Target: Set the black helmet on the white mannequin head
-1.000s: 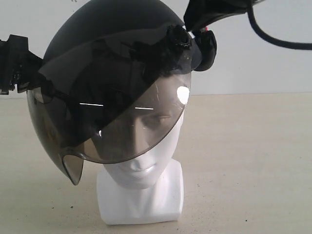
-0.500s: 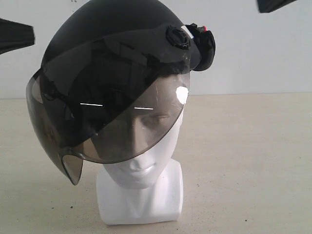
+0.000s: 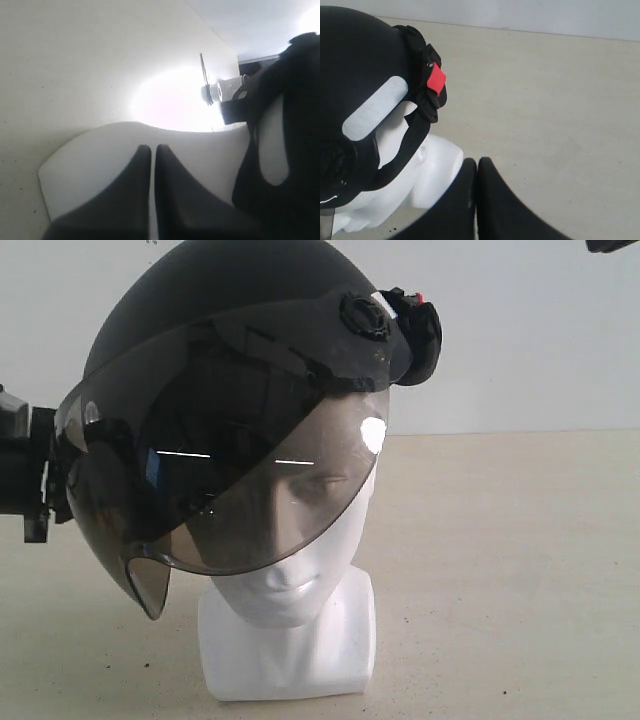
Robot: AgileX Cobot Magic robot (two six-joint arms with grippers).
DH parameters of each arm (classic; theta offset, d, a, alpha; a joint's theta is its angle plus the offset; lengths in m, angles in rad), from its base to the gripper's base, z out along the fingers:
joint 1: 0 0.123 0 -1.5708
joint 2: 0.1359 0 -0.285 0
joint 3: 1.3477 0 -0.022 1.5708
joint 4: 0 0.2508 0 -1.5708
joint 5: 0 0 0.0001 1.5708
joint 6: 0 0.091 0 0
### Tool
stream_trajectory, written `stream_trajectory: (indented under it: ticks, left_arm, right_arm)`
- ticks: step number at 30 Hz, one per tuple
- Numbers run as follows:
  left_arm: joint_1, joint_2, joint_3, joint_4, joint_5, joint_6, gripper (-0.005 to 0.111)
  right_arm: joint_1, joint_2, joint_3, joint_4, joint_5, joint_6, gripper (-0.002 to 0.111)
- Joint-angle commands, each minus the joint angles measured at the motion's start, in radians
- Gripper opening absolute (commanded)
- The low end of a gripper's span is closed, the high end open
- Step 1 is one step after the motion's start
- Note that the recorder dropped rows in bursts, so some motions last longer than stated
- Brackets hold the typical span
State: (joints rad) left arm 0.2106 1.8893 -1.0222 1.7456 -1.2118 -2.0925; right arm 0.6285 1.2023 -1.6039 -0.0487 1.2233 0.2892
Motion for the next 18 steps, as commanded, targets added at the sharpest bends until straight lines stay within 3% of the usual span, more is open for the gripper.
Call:
stream_trajectory:
  ticks: [1, 8, 18]
  left_arm:
    - [-0.074, 0.019, 0.003, -0.001, -0.009, -0.005, 0.004]
    - [-0.179, 0.019, 0.003, -0.014, -0.009, -0.005, 0.004]
    - [-0.185, 0.000, 0.003, -0.038, -0.009, -0.005, 0.004]
  right_arm:
    - [-0.003, 0.007, -0.001, 0.000, -0.002, -0.010, 0.000]
    - [-0.003, 0.007, -0.001, 0.000, -0.025, -0.008, 0.000]
    - [-0.003, 0.007, -0.001, 0.000, -0.025, -0.009, 0.000]
